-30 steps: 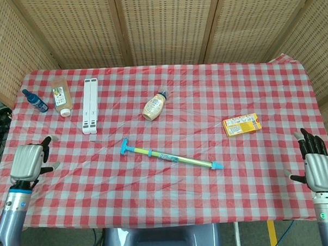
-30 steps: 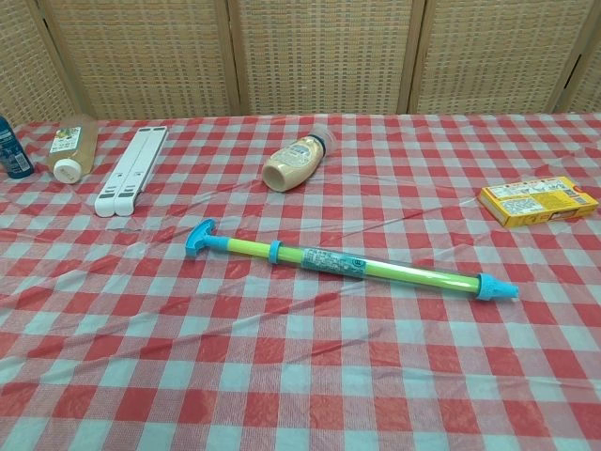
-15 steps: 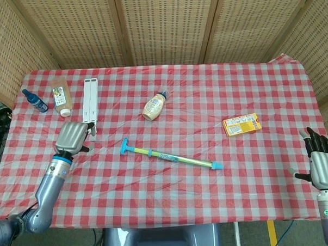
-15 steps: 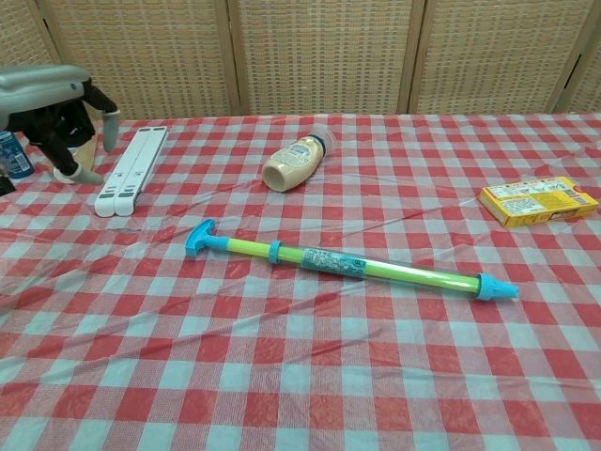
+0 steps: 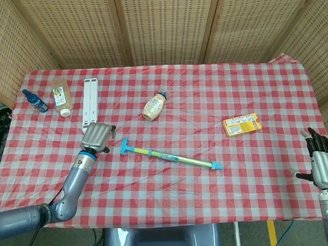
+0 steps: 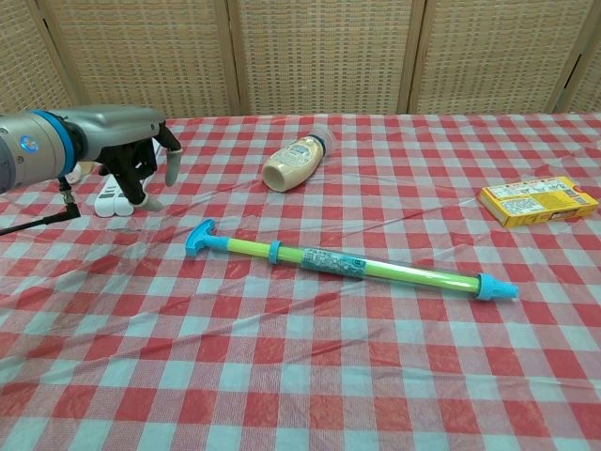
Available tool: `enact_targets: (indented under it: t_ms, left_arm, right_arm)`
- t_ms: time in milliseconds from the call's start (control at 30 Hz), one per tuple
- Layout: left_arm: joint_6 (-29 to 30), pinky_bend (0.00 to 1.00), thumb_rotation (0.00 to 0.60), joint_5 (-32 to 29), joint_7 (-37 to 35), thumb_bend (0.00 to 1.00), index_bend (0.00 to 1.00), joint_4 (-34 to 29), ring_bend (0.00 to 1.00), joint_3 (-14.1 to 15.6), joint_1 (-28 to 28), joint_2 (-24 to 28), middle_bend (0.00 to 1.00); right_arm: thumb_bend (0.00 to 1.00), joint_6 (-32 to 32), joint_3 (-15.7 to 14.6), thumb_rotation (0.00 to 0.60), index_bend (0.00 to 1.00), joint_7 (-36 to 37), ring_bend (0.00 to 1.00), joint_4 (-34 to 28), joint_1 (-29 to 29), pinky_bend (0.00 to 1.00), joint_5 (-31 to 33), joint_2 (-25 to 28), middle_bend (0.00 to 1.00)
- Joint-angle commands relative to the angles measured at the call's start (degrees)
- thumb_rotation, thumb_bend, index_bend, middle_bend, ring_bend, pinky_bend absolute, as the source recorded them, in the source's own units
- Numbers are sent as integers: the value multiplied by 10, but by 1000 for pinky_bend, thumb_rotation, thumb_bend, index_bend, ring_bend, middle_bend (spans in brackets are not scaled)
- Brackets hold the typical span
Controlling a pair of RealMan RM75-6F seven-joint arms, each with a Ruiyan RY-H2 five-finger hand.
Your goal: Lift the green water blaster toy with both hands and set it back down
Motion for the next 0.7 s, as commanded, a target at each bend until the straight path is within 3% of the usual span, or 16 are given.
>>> enact_targets:
  t_ms: [33,700]
  left_arm:
    - [-1,726,600,-22,7,304,490,11,808,10,-16,-13,861]
    - [-4,726,600,-92,28,305,442,63,808,37,-81,-73,861]
  right_arm:
    - [91,-2,-1,600,3,5,0,0,0,0,-1,1,0]
    - [86,-16,-4,600,3,38,0,-1,3,0,-6,8,0]
